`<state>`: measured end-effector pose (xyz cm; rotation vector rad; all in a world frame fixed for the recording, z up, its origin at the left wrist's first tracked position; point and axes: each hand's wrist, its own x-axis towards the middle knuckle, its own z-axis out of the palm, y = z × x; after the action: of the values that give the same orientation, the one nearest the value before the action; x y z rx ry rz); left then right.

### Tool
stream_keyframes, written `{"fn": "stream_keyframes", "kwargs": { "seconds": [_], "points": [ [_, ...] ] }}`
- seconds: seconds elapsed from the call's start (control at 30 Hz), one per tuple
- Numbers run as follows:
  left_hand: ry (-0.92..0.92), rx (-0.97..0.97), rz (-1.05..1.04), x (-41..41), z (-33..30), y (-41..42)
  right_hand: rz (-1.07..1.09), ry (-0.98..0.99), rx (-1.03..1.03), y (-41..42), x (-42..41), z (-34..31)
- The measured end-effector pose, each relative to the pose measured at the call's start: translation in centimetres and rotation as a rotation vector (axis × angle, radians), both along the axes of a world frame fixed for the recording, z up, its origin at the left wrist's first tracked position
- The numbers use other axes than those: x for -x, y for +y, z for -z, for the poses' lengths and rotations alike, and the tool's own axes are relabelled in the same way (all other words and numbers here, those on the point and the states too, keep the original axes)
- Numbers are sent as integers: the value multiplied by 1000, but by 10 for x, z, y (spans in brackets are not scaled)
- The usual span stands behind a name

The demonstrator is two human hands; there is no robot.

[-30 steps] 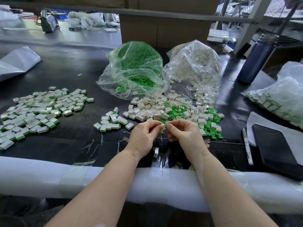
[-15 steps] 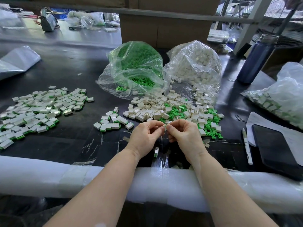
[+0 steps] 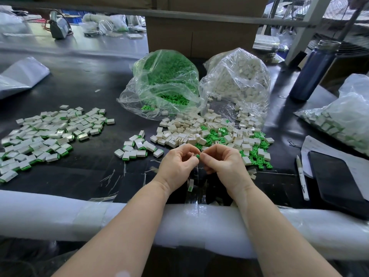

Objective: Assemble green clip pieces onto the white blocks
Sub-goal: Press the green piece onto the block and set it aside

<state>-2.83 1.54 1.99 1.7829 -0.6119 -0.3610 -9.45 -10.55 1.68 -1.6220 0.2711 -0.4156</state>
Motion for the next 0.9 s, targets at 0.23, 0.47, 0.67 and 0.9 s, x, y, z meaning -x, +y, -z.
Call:
{"fn": "stream_keyframes", "kwargs": {
  "seconds": [0.23, 0.47, 0.67, 0.9],
  "points": [
    [-54, 50, 12, -2, 4, 1, -93, 75, 31, 2, -2, 2],
    [-122, -12, 80, -1, 4, 1, -149, 68, -2, -1, -1, 1],
    [-164, -68, 111, 2, 1, 1, -137, 60, -102, -3, 0, -1],
    [-188, -100, 125, 0, 4, 0, -121, 63, -120, -3, 1, -1]
  ]
}}
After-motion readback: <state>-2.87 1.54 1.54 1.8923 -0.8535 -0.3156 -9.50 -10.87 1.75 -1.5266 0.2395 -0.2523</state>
